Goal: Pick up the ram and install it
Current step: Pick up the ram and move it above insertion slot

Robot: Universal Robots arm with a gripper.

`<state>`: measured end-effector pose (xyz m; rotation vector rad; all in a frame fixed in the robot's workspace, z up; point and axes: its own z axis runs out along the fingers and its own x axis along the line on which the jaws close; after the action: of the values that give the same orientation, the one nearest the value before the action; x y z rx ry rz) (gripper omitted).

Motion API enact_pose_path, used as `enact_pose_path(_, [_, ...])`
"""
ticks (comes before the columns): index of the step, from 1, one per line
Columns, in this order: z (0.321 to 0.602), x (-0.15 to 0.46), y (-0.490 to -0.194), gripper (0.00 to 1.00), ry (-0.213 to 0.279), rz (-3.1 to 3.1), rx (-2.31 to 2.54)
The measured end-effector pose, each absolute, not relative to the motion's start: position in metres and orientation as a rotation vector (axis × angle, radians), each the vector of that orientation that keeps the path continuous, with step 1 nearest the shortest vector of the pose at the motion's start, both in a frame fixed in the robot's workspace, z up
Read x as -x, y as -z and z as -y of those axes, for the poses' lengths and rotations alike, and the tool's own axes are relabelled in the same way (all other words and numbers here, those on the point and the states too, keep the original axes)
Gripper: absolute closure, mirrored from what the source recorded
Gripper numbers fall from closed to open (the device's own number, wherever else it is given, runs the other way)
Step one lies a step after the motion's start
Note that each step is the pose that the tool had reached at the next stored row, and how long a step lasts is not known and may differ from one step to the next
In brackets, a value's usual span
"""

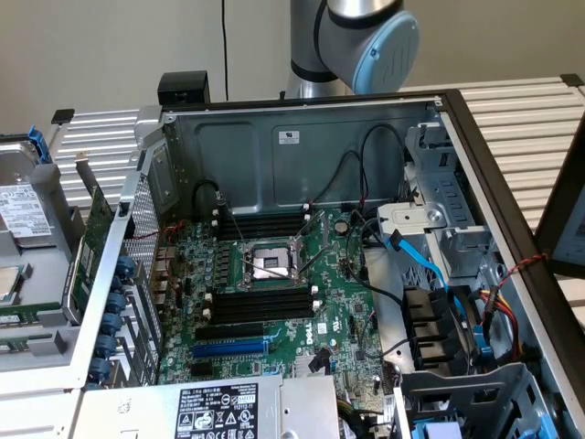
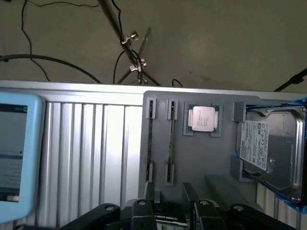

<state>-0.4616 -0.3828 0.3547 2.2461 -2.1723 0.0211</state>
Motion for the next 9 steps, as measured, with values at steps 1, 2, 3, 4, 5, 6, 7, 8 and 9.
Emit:
enact_pose_path(1, [0.383,0.462,-0.353,0.64,-0.021,2.174,-2.245])
enact_pose_path(2, [0.383,0.463,-0.351,0.64,-0.021,2.177,-2.242])
enact_pose_path(3, [0.383,0.463,-0.349,0.64,-0.021,2.181,-2.237])
enact_pose_path(4, [0.383,0.463,-0.348,0.64,-0.021,2.186,-2.233])
enact_pose_path(5, [0.383,0.464,-0.346,0.64,-0.021,2.19,-2.228])
enact_pose_path(6, [0.383,0.464,-0.344,0.64,-0.021,2.193,-2.225])
enact_pose_path(7, [0.383,0.464,-0.342,0.64,-0.021,2.196,-2.223])
enact_pose_path(8, [0.383,0.465,-0.34,0.64,-0.021,2.198,-2.221])
enact_pose_path(9, [0.383,0.465,-0.338,0.64,-0.021,2.199,-2.219])
